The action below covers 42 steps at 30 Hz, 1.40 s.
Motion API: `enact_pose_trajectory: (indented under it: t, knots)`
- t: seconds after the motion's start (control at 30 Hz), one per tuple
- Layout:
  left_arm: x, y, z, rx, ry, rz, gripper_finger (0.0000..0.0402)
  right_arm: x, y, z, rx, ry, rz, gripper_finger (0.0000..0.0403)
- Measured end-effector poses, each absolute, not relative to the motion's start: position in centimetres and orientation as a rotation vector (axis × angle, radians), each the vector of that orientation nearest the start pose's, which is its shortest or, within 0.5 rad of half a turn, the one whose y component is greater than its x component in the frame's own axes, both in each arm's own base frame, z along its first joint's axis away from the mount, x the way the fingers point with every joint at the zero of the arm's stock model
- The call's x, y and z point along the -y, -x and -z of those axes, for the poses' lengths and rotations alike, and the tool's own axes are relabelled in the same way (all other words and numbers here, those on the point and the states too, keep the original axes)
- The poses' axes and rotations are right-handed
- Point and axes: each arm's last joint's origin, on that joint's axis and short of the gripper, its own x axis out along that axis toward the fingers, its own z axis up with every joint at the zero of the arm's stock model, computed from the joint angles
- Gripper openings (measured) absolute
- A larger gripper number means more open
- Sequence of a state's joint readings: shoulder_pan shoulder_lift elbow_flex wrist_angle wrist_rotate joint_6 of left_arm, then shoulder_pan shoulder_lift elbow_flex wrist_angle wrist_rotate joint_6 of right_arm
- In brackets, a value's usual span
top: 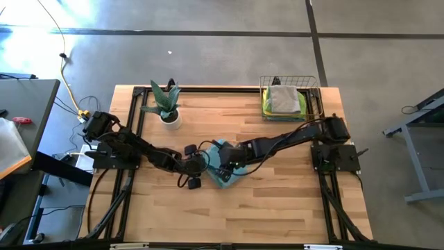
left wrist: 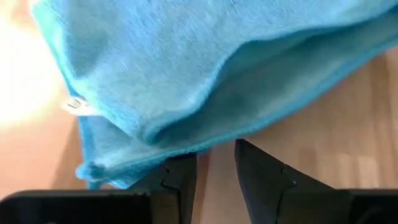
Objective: Fold microfiber towels
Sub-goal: Fold the blue towel
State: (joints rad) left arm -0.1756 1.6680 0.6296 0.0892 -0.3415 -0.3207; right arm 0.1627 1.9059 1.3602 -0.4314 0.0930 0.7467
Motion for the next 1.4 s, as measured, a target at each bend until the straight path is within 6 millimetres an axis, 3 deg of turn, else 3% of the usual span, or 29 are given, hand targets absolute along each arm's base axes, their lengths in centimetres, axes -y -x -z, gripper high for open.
enact_pose_trajectory:
  t: [0.13, 0.37, 0.53, 0.63, 0.73, 1.0, 1.2, 1.4]
  knots:
    - [4.7, -27.2, -10.7, -0.917, 0.094, -0.223, 0.0101, -6.2, -38.2, -21.6, -0.952, -0.477, 0.344, 0.0184]
    - [6.6, -26.8, -12.2, -0.878, 0.147, -0.082, 0.0101, -7.2, -36.2, -21.3, -1.057, -0.285, 0.455, 0.0181]
    - [6.3, -27.7, -15.8, -0.684, 0.062, -0.172, 0.0101, -7.7, -36.2, -21.4, -1.021, -0.226, 0.458, 0.0181]
    - [5.4, -28.2, -16.7, -0.589, -0.028, -0.309, 0.0101, -8.4, -36.4, -20.6, -1.039, -0.201, 0.445, 0.0181]
    - [3.9, -28.6, -16.0, -0.608, -0.027, -0.382, 0.0101, -9.4, -36.6, -19.4, -1.060, -0.184, 0.442, 0.0181]
    - [1.5, -29.4, -12.3, -0.755, 0.061, -0.364, 0.0101, -10.5, -36.9, -17.0, -1.071, -0.203, 0.501, 0.0181]
    - [1.9, -29.0, -10.8, -0.867, 0.122, -0.326, 0.0101, -10.8, -37.2, -15.6, -1.084, -0.187, 0.520, 0.0181]
    - [3.3, -28.8, -10.8, -0.842, 0.270, -0.377, 0.0101, -10.1, -37.3, -14.9, -1.130, -0.114, 0.506, 0.0181]
